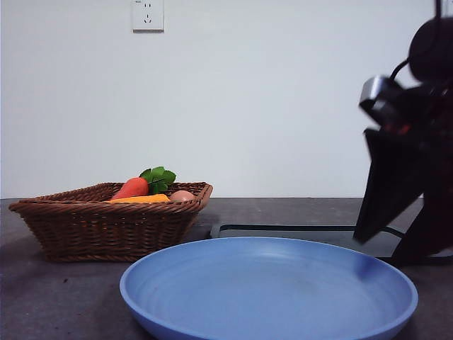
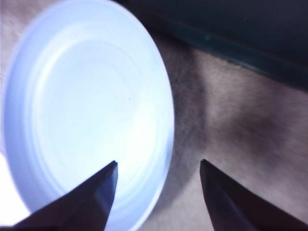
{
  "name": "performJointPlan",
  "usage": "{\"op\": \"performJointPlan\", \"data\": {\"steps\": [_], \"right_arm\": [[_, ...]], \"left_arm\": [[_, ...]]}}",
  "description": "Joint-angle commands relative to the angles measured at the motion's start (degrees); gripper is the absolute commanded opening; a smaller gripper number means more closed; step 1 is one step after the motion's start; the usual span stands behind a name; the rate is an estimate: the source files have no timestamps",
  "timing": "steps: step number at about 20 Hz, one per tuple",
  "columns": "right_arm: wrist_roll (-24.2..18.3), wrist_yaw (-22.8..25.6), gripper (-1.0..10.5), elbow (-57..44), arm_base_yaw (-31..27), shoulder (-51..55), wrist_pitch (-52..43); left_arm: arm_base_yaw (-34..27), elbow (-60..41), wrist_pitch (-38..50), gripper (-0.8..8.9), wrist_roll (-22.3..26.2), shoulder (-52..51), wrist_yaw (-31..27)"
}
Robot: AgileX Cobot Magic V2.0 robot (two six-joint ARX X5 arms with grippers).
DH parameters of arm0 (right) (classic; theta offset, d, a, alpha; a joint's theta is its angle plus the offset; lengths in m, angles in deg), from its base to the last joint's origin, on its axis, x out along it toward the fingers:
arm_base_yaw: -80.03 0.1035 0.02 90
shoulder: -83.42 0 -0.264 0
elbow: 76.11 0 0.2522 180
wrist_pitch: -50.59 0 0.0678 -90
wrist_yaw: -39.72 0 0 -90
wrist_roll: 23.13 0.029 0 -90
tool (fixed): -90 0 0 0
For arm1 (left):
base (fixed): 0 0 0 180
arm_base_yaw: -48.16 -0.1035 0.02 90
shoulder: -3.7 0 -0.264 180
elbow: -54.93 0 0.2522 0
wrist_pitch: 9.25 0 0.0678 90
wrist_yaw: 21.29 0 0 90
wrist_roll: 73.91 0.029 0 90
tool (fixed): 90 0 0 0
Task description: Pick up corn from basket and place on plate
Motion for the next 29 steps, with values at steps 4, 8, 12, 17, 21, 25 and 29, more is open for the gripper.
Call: {"op": "performJointPlan", "data": {"steps": [4, 8, 12, 17, 21, 25, 29], "right_arm": [[1.3, 0.1, 1.9, 0.9, 3.0, -6.3, -3.4], [1.7, 0.1, 0.0, 0.9, 3.4, -7.5, -3.7], [2.7, 0.1, 0.0, 0.9, 3.3, -7.0, -3.7], [2.7, 0.0, 0.0, 4.8, 3.3, -2.8, 2.3], [1.6, 0.1, 0.0, 10.3, 3.3, 4.6, 10.4], [-0.3, 2.6, 0.0, 15.1, 2.1, 12.5, 20.0], [-0.5, 3.1, 0.0, 15.8, -0.1, 19.5, 23.7]], "left_arm": [[0.1, 0.9, 0.6, 3.64, 0.2, 0.3, 0.1], [0.1, 0.9, 0.6, 3.62, 0.2, 0.3, 0.1], [0.2, 1.3, 0.8, 3.59, 0.3, 1.1, 0.1], [2.8, 4.9, 2.4, 3.47, 1.7, 6.8, 0.0], [6.9, 9.3, 8.0, 3.48, 1.8, 15.2, -1.5], [13.2, 14.3, 11.0, 3.48, 5.3, 26.3, -8.6], [18.8, 20.3, 12.5, 3.49, 10.0, 38.9, -16.3]]}}
